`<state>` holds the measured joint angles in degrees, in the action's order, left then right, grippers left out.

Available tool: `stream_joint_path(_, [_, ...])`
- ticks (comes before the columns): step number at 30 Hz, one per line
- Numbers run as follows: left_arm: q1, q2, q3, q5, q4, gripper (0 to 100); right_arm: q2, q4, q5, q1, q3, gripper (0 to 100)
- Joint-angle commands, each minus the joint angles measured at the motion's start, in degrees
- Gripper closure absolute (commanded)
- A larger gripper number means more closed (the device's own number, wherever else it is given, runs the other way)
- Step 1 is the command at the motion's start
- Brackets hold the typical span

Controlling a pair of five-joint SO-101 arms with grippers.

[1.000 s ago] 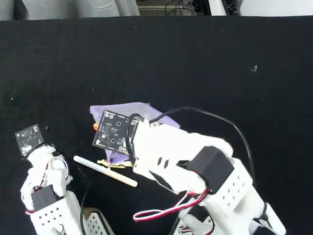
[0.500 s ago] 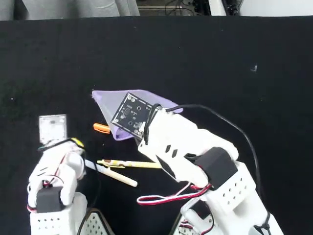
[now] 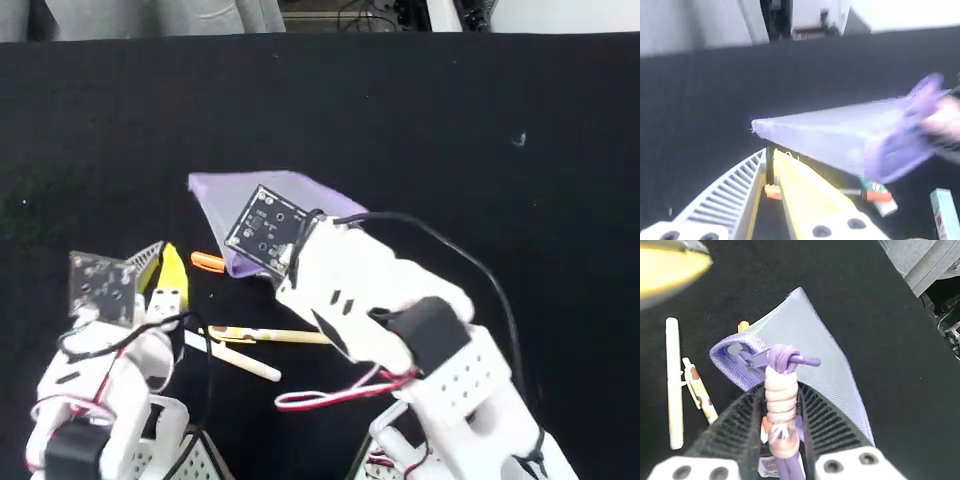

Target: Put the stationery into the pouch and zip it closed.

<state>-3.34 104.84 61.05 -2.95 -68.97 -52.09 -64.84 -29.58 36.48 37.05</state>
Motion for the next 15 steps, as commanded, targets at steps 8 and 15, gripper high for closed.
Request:
stream_joint_path(8, [-0.8, -0.3, -3.0, -0.3, 0.5, 96, -1.1, 4.3, -0.1, -1.0, 0.6, 98.8])
stream_joint_path(15, [-5.6, -0.3, 1.7, 0.1, 0.6, 74, -1.1, 4.0, -0.1, -0.7, 0.6, 98.8])
